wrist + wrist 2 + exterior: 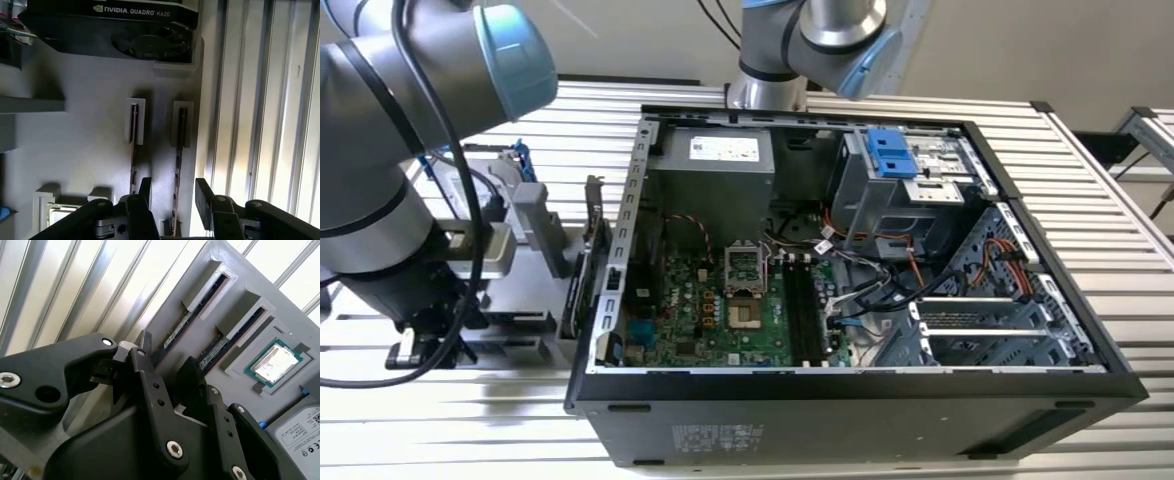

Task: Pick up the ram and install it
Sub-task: 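Pick up the ram and move it above insertion slot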

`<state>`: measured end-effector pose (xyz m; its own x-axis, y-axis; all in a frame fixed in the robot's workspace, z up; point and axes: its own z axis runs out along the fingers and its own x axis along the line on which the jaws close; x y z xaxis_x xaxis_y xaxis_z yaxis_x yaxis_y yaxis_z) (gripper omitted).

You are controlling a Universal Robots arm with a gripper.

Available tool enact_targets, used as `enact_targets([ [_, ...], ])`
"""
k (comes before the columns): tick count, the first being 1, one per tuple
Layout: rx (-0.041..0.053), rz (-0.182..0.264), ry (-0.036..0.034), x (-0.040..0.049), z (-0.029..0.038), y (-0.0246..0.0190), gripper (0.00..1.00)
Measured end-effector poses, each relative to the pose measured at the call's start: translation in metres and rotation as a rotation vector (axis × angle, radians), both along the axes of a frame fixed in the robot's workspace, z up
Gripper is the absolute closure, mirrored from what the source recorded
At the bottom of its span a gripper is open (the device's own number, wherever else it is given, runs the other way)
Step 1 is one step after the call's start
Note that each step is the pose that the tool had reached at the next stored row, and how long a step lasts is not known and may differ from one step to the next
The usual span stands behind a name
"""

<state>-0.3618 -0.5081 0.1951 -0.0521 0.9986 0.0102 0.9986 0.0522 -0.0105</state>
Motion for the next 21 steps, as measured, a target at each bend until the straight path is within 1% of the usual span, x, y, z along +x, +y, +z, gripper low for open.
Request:
enact_targets([
  [5, -0.0001, 0.000, 0.0006, 0.0000, -0.0026, -0.0003, 0.00],
  [16, 0.0001, 0.000, 0.0006, 0.0000, -0.0031, -0.0003, 0.00],
  [17, 0.0000, 0.000, 0.0006, 0.0000, -0.0031, -0.0003, 1.00],
  [21, 0.0000, 0.000, 0.0006, 0.0000, -0.0032, -0.0003, 1.00],
])
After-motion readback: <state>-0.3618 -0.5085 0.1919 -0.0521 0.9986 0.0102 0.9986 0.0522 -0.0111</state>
